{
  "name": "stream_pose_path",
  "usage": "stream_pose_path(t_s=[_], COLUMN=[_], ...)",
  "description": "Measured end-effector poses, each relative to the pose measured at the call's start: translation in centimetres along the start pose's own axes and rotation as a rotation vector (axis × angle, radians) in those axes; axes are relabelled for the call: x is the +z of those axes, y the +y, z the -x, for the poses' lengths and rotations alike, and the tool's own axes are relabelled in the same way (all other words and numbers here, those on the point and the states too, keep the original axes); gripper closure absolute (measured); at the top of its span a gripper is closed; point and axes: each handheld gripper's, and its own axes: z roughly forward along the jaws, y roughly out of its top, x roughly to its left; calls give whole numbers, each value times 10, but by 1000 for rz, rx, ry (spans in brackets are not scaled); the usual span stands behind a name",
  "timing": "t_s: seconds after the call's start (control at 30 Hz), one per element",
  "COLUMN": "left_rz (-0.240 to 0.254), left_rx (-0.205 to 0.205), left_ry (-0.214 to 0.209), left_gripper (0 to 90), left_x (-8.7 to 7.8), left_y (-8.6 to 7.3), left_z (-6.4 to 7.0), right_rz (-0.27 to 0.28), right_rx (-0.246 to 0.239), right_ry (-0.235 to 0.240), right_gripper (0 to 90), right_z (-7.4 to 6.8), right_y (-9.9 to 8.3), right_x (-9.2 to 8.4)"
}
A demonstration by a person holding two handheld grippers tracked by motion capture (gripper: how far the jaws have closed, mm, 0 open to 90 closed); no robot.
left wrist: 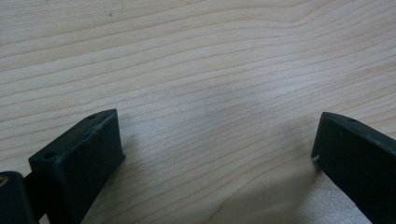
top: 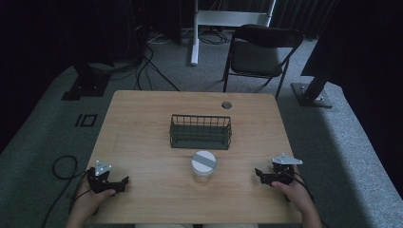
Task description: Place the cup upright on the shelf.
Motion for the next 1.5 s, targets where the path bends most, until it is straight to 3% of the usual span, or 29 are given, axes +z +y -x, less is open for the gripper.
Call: stream_pose_path(t_s=[0.5,0.83,1.5], left_rz=[0,0,0], left_rx=[0,1,1], left_ry=[0,0,0], left_gripper=[20,20,20], left_x=[0,0,0], left_y=[0,0,0], left_z=[0,0,0], right_rz=[49,48,105], right_rx=[-52,-83,-148], right_ry=[74,135,264], right_gripper=[127,129,122], right_z=[-19,-34,-72], right_y=[14,19,28], right_x=[-2,4,15])
